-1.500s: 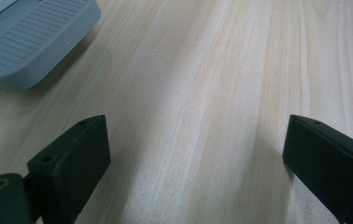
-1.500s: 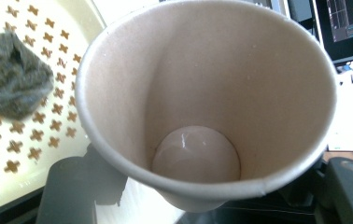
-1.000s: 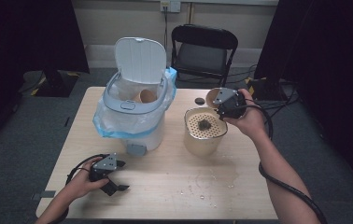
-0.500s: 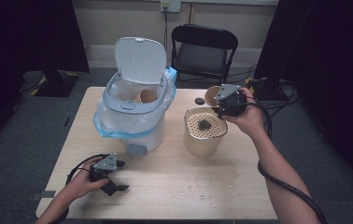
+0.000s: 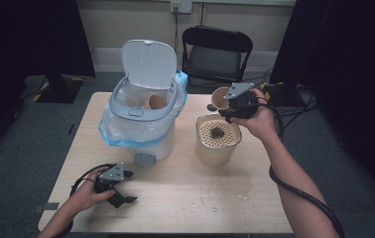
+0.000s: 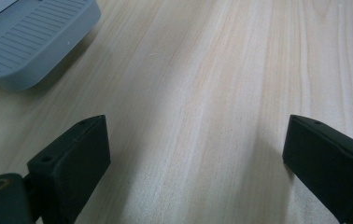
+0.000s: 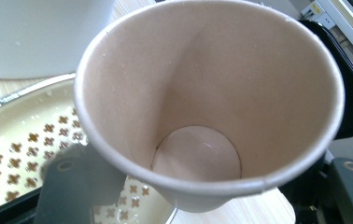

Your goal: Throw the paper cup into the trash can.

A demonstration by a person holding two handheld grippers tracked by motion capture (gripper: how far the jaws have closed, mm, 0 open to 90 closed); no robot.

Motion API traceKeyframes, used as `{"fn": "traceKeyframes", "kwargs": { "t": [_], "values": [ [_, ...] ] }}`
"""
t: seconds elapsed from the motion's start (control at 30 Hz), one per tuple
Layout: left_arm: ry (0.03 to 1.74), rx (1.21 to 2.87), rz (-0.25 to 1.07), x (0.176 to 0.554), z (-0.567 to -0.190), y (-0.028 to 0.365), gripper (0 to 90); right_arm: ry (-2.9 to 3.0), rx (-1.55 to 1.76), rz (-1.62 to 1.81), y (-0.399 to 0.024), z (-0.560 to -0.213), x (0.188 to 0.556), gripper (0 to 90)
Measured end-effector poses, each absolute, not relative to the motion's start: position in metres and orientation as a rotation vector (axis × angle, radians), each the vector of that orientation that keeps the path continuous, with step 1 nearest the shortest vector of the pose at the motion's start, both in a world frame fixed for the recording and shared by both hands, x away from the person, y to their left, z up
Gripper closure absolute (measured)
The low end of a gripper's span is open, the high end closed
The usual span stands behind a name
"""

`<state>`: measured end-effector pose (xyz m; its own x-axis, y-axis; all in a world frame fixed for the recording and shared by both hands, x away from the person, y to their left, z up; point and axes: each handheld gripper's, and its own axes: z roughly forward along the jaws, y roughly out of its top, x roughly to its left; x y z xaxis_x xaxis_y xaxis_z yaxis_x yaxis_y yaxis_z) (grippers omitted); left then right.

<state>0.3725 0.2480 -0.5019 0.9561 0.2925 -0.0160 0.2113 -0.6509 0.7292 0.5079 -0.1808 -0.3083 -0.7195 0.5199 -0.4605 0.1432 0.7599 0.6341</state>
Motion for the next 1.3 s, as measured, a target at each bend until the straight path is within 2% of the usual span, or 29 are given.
{"fn": "traceKeyframes", "kwargs": {
  "t": [1.3],
  "values": [
    [0.35, 2.302, 0.127, 0.372, -0.502, 0.248, 5.7, 2.396, 0.558, 0.919, -0.154, -0.27, 0.519, 30.5]
  ]
}}
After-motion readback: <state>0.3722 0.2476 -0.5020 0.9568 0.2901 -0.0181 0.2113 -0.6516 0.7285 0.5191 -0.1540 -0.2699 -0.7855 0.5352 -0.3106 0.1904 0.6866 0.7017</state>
